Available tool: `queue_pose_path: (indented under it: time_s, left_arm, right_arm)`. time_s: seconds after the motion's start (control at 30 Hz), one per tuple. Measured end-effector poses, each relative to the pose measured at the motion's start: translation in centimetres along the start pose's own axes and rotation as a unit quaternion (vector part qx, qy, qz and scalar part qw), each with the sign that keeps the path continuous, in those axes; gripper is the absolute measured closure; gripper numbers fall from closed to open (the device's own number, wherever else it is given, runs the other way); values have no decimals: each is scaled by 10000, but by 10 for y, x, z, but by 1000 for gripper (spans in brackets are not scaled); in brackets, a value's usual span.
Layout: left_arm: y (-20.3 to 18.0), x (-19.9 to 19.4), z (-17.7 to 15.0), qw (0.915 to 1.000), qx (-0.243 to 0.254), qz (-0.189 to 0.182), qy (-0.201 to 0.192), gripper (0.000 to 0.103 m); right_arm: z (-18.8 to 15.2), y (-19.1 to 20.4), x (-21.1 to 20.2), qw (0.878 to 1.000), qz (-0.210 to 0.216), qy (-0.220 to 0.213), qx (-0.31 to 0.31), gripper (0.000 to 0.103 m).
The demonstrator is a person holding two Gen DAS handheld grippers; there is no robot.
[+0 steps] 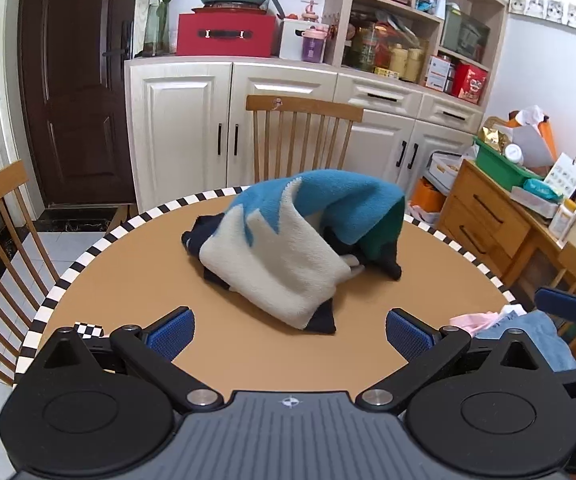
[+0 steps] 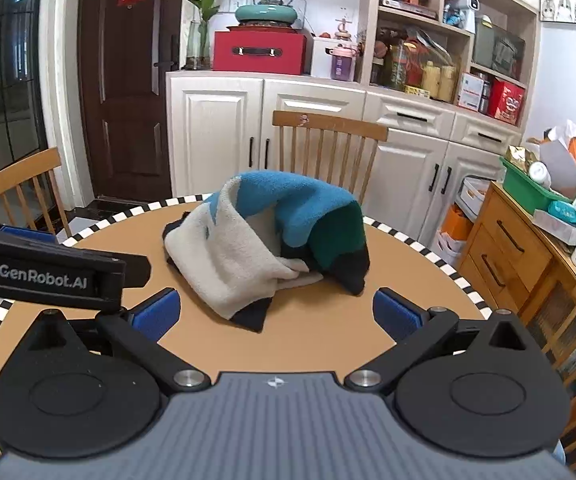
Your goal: Fold clothes
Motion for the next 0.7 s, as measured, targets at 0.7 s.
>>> queue_pose_path:
  time_s: [0.7]
  left_arm:
    - [-6, -8, 2, 9999, 94, 49, -14, 0]
  right_arm:
    - [-5, -8, -6, 9993, 7, 135, 341, 0]
Point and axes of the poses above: each gripper's, at about its wrist camera, not at the fingertips, and x roughly the way its jaws point, y to its left, z to its top, the point moved 8 cm from there along x, roughly the way its jaws point
